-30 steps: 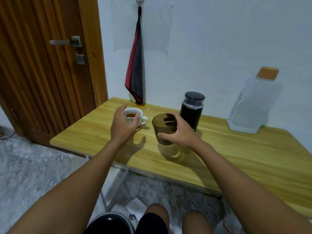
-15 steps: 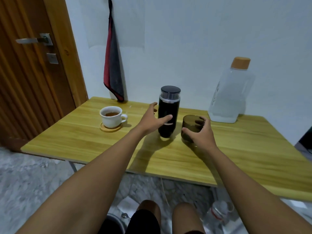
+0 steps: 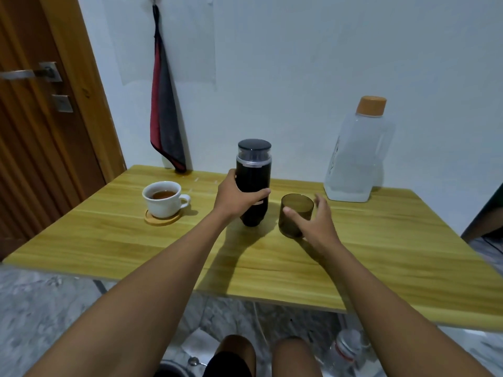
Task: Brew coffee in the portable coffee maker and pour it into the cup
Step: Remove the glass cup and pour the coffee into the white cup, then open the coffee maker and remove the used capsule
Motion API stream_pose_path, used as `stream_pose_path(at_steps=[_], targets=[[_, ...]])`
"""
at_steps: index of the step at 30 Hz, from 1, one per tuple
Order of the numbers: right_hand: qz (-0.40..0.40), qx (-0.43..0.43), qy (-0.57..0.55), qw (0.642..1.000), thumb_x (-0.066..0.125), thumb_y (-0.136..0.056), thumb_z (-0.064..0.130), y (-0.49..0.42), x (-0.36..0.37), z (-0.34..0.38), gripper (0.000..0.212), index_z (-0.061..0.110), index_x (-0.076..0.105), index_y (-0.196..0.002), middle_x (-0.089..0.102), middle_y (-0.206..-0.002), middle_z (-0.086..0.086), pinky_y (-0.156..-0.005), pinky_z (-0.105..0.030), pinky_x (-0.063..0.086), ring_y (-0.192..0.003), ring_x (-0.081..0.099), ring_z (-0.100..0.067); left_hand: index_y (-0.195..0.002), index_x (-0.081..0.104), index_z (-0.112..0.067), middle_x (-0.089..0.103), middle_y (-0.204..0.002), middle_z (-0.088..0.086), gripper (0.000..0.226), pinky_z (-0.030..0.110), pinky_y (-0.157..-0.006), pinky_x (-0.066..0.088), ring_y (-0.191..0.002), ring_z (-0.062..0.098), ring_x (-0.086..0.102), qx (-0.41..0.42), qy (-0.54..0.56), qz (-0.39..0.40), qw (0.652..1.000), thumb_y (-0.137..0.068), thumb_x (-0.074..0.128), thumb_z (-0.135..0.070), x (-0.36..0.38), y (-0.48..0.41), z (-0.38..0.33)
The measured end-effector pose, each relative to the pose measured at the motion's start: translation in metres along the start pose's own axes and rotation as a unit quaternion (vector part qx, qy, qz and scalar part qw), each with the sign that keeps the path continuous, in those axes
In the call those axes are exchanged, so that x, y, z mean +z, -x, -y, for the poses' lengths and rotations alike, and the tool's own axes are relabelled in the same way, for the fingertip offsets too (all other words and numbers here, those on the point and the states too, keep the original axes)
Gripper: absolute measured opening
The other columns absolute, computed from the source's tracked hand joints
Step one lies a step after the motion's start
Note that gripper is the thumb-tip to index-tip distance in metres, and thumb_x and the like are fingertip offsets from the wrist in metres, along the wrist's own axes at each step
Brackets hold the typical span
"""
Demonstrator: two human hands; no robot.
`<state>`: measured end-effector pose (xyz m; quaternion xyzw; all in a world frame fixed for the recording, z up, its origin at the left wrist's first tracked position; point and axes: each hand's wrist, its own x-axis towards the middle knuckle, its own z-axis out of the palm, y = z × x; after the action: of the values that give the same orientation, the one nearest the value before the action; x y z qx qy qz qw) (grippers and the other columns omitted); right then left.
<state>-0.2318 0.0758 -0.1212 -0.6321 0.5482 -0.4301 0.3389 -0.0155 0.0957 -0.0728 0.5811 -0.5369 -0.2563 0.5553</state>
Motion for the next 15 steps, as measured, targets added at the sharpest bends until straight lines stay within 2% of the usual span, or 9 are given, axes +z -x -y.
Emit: stream_pose_path(at_steps=[1,3,5,6,8,10,11,13,15], targets=[[-0.032,-0.022,0.024,0.999,0.069,-0.064,0.081,0.002,-0.005,0.007,0.109,0.033,0.023,-0.151,0.028,-0.157,0.006,-0.107,-0.05,0.045,-0.142,0.035,-0.023,-0.119,0.053,-0.024,0.065,-0.11,-0.009,0.067,0.02,-0.078,0.05,-0.1,0.009,0.064,0.002,0.012,-0.004,1.0,-0.067,0.093,-0.035,-0.004,-0.001,-0.006],[-0.111,-0.134,0.092,0.981,0.059,-0.074,0.08,0.003,-0.015,0.024,0.094,0.028,0.032,-0.148,0.034,-0.152,0.004,-0.108,-0.044,0.043,-0.139,0.038,-0.018,-0.121,0.055,-0.021,0.068,-0.112,-0.007,0.066,0.024,-0.081,0.055,-0.101,0.008,0.065,0.006,0.039,-0.008,0.999,-0.068,0.092,-0.034,-0.013,-0.006,-0.021],[-0.148,-0.257,0.112,0.949,0.06,-0.082,0.068,0.003,-0.02,0.046,0.074,0.025,0.042,-0.139,0.046,-0.14,0.006,-0.102,-0.03,0.044,-0.128,0.045,-0.008,-0.126,0.057,-0.015,0.069,-0.118,-0.001,0.066,0.028,-0.085,0.058,-0.107,0.014,0.067,0.007,0.071,0.0,0.997,-0.072,0.09,-0.032,-0.021,-0.01,-0.039],[-0.133,-0.287,0.109,0.942,0.061,-0.083,0.064,0.004,-0.02,0.057,0.067,0.026,0.045,-0.136,0.049,-0.135,0.009,-0.098,-0.021,0.042,-0.122,0.046,-0.002,-0.128,0.058,-0.013,0.07,-0.118,0.0,0.064,0.026,-0.084,0.059,-0.107,0.015,0.068,0.006,0.093,0.007,0.996,-0.074,0.089,-0.031,-0.025,-0.011,-0.047],[-0.02,-0.266,0.069,0.961,0.067,-0.082,0.059,0.005,-0.016,0.078,0.068,0.028,0.045,-0.139,0.051,-0.134,0.014,-0.094,-0.012,0.037,-0.12,0.047,0.007,-0.125,0.062,-0.014,0.072,-0.115,0.001,0.055,0.022,-0.075,0.059,-0.101,0.014,0.072,0.0,0.127,0.024,0.992,-0.078,0.087,-0.029,-0.032,-0.013,-0.061],[0.133,-0.163,-0.003,0.978,0.076,-0.081,0.051,0.006,-0.011,0.094,0.077,0.029,0.04,-0.145,0.05,-0.14,0.012,-0.103,-0.022,0.041,-0.126,0.049,0.0,-0.12,0.066,-0.018,0.074,-0.111,-0.001,0.047,0.026,-0.075,0.061,-0.096,0.012,0.074,-0.01,0.131,0.05,0.99,-0.08,0.084,-0.035,-0.038,-0.014,-0.072],[0.185,-0.127,-0.026,0.974,0.078,-0.082,0.047,0.006,-0.01,0.099,0.073,0.028,0.044,-0.143,0.054,-0.14,0.01,-0.107,-0.03,0.043,-0.127,0.052,-0.004,-0.118,0.067,-0.02,0.075,-0.111,-0.001,0.044,0.032,-0.08,0.061,-0.098,0.013,0.074,-0.017,0.132,0.064,0.989,-0.081,0.083,-0.037,-0.041,-0.015,-0.076],[0.232,-0.121,-0.041,0.964,0.077,-0.085,0.041,0.006,-0.007,0.105,0.051,0.027,0.058,-0.13,0.068,-0.125,0.007,-0.106,-0.038,0.048,-0.116,0.062,-0.007,-0.116,0.068,-0.022,0.076,-0.111,0.0,0.039,0.038,-0.087,0.06,-0.1,0.015,0.074,-0.024,0.134,0.087,0.987,-0.082,0.081,-0.038,-0.045,-0.014,-0.08],[0.232,-0.136,-0.063,0.961,0.077,-0.086,0.035,0.01,-0.001,0.107,0.039,0.026,0.063,-0.12,0.073,-0.111,0.007,-0.096,-0.03,0.052,-0.106,0.067,-0.007,-0.114,0.069,-0.023,0.077,-0.109,-0.002,0.036,0.039,-0.088,0.06,-0.099,0.014,0.075,-0.021,0.134,0.091,0.987,-0.083,0.081,-0.037,-0.048,-0.012,-0.082]])
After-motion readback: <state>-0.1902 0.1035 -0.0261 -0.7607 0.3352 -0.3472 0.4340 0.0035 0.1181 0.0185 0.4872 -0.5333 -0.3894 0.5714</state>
